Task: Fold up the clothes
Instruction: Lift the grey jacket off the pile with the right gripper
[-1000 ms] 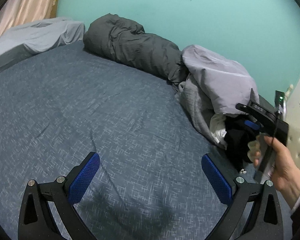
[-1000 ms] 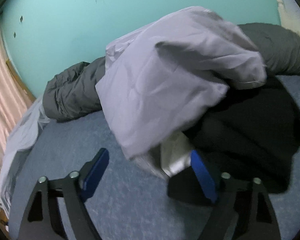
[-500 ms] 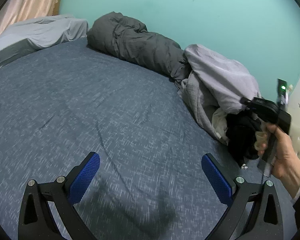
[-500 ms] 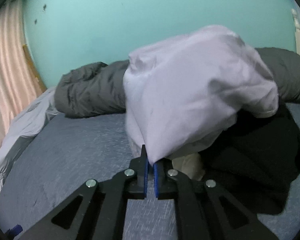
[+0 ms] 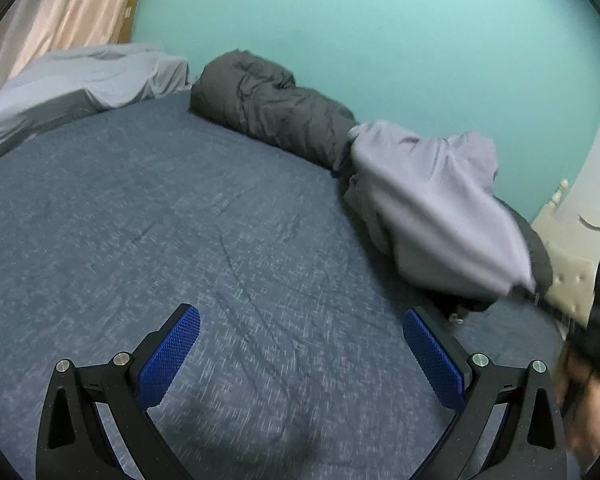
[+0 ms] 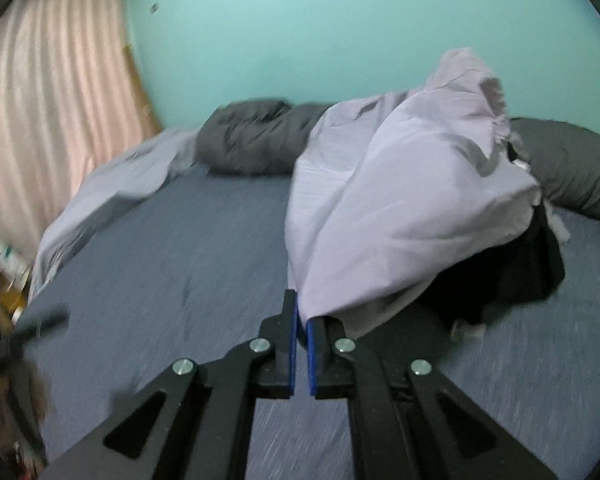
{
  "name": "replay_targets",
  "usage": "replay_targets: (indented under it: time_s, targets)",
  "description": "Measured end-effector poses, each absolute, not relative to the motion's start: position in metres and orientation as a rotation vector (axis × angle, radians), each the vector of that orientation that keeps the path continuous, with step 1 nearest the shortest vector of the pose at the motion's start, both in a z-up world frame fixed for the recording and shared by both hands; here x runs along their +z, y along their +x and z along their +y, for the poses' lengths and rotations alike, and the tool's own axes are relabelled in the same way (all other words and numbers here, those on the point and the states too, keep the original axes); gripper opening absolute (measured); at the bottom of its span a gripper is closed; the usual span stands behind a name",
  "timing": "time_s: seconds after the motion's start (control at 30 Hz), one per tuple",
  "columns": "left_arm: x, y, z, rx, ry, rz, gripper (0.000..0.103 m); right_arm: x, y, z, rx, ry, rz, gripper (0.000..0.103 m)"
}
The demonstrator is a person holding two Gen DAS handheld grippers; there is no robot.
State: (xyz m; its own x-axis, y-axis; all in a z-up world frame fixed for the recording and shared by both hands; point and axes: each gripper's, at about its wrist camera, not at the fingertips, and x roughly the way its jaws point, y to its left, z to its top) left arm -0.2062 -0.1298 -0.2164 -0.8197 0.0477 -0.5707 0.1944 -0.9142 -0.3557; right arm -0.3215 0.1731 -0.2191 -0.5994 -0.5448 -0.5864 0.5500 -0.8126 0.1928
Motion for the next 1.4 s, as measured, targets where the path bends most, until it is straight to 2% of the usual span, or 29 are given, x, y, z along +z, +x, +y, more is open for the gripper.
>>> replay_targets:
  time_s: [0.17,0.33,0.43,0.5,0.6,0.67,0.7,0.83,1.0,1.23,1.27,1.3,1.33,1.4]
  targets:
    - [-0.207,-0.171,-0.124,-2.882,0.906,0.618,0.103,-0.248,-0.245,0.165,-2.239,0.982,0.079,0.003]
    - [-0.208,-0.148,-0.112,-2.897,0.963,0.589,0.103,-0.272,-0.219,0.184,-2.221,1.146,-0.065,0.008]
    - [-0.203,-0.136,-0.11,-2.908,0.966,0.555,0.103,-0.264,-0.213,0.214,-2.262,1.133,-0.178,0.015]
    - [-0.201,-0.132,-0.11,-2.908,0.966,0.545,0.103,-0.258,-0.213,0.243,-2.311,1.124,-0.239,0.036]
    - [-0.199,-0.125,-0.109,-2.911,0.972,0.548,0.103,-0.259,-0.232,0.275,-2.384,1.15,-0.369,0.047]
    - [-0.199,-0.125,-0.107,-2.914,0.979,0.54,0.103,-0.268,-0.245,0.298,-2.417,1.195,-0.475,0.049]
    - [-0.2,-0.126,-0.106,-2.918,0.987,0.535,0.103,-0.274,-0.251,0.306,-2.433,1.216,-0.521,0.056]
    - [-0.205,-0.13,-0.098,-2.934,1.008,0.508,0.103,-0.298,-0.281,0.319,-2.455,1.284,-0.604,0.063]
    - [-0.22,-0.142,-0.092,-2.933,1.049,0.494,0.103,-0.325,-0.321,0.322,-2.452,1.326,-0.699,0.065]
    - [-0.238,-0.153,-0.08,-2.948,1.104,0.466,0.103,-0.37,-0.366,0.306,-2.341,1.386,-0.854,0.064]
    - [-0.239,-0.153,-0.078,-2.95,1.11,0.458,0.103,-0.374,-0.367,0.303,-2.313,1.367,-0.877,0.055]
    - [-0.239,-0.152,-0.078,-2.953,1.11,0.452,0.103,-0.375,-0.367,0.299,-2.294,1.344,-0.888,0.041]
    - [-0.238,-0.151,-0.078,-2.953,1.111,0.446,0.103,-0.375,-0.367,0.295,-2.276,1.32,-0.898,0.036]
    - [-0.237,-0.149,-0.078,-2.954,1.112,0.434,0.103,-0.358,-0.361,0.288,-2.295,1.267,-0.836,0.012]
